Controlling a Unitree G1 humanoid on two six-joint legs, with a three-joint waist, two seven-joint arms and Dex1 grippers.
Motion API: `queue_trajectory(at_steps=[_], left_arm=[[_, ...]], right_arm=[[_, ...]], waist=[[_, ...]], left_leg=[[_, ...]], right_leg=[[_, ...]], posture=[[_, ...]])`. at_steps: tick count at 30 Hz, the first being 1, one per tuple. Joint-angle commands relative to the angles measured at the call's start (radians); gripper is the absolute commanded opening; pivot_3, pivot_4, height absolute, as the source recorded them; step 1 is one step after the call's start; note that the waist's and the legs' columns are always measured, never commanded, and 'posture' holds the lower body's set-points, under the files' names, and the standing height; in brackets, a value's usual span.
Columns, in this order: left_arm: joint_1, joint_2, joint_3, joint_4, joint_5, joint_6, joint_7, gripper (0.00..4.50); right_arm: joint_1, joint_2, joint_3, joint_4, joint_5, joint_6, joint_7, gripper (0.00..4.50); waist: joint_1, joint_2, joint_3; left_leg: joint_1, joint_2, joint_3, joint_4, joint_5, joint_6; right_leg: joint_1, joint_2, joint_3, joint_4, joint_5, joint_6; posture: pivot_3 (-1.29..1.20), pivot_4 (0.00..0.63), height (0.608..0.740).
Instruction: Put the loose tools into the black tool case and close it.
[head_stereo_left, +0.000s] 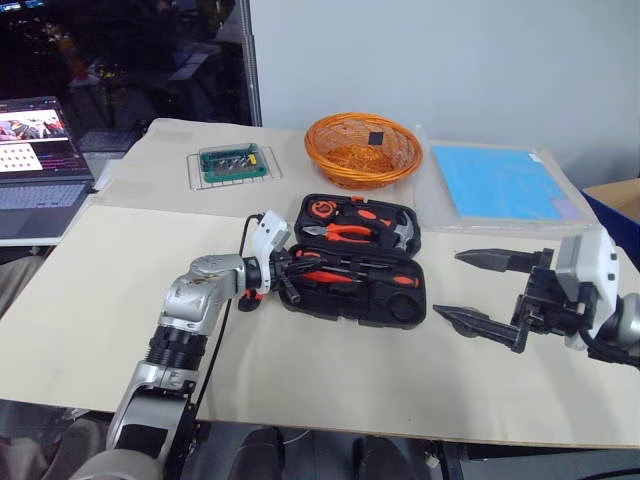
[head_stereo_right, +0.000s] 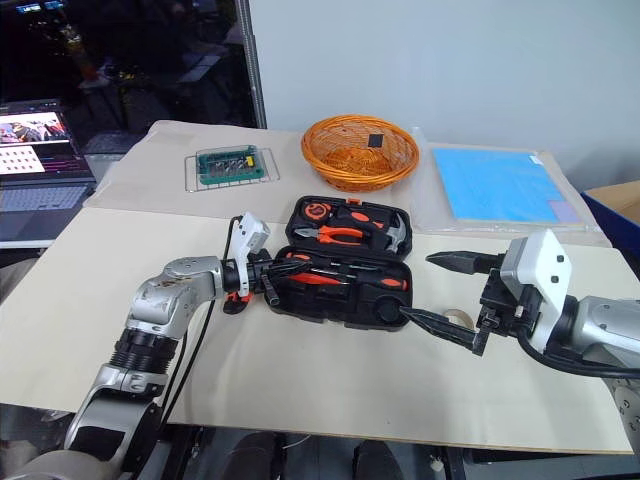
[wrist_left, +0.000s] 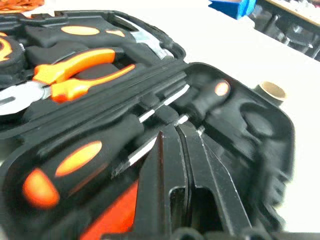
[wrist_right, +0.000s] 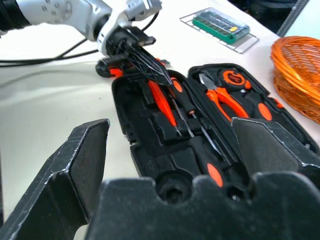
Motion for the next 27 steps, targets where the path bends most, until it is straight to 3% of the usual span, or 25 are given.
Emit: queue_trajectory(at_steps=[1, 9, 16, 24, 27], left_arm=[[0.004, 0.015, -0.057, -0.005, 0.046, -0.018, -0.001, 0.04], [-0.038, -0.016, -0.082, 0.087, 0.104, -0.062, 0.048, 0.04], [-0.083, -0.056, -0.044, 0.138, 0.086, 0.025, 0.096, 0.04], [-0.109, -0.039, -0.119, 0.153, 0.144, 0.075, 0.097, 0.04], [-0.144, -0.044, -0.111, 0.146, 0.135, 0.173, 0.118, 0.04]], right_arm=[[-0.023, 0.004, -0.001, -0.005, -0.008, -0.019, -0.001, 4.5], [-0.004, 0.01, -0.022, -0.016, -0.009, -0.019, 0.006, 4.5], [0.015, 0.011, -0.038, -0.024, -0.008, -0.017, 0.004, 4.5], [0.011, 0.013, -0.026, -0.026, -0.01, -0.016, -0.003, 4.5], [0.005, 0.017, -0.014, -0.025, -0.009, -0.017, -0.003, 4.5]], waist=[[0.002, 0.0, 0.0], [0.003, 0.0, 0.0], [0.003, 0.0, 0.0], [0.002, 0.0, 0.0], [0.001, 0.0, 0.0]], left_leg=[[0.0, 0.0, 0.0, 0.0, 0.0, 0.0], [0.0, 0.0, 0.0, 0.0, 0.0, 0.0], [0.0, 0.0, -0.001, 0.0, 0.0, 0.0], [0.0, 0.0, -0.001, 0.0, 0.0, 0.0], [0.0, 0.0, 0.0, 0.0, 0.0, 0.0]], right_leg=[[0.0, 0.0, 0.0, 0.0, -0.001, -0.001], [0.0, 0.0, 0.0, 0.0, -0.002, -0.004], [0.001, 0.0, 0.0, 0.0, -0.002, -0.003], [0.001, 0.0, 0.0, -0.001, 0.0, 0.0], [0.001, 0.0, 0.0, -0.001, 0.0, 0.0]], posture=[[0.0, 0.15, 0.74], [0.0, 0.15, 0.74], [0.0, 0.15, 0.74], [0.0, 0.15, 0.74], [0.0, 0.15, 0.74]])
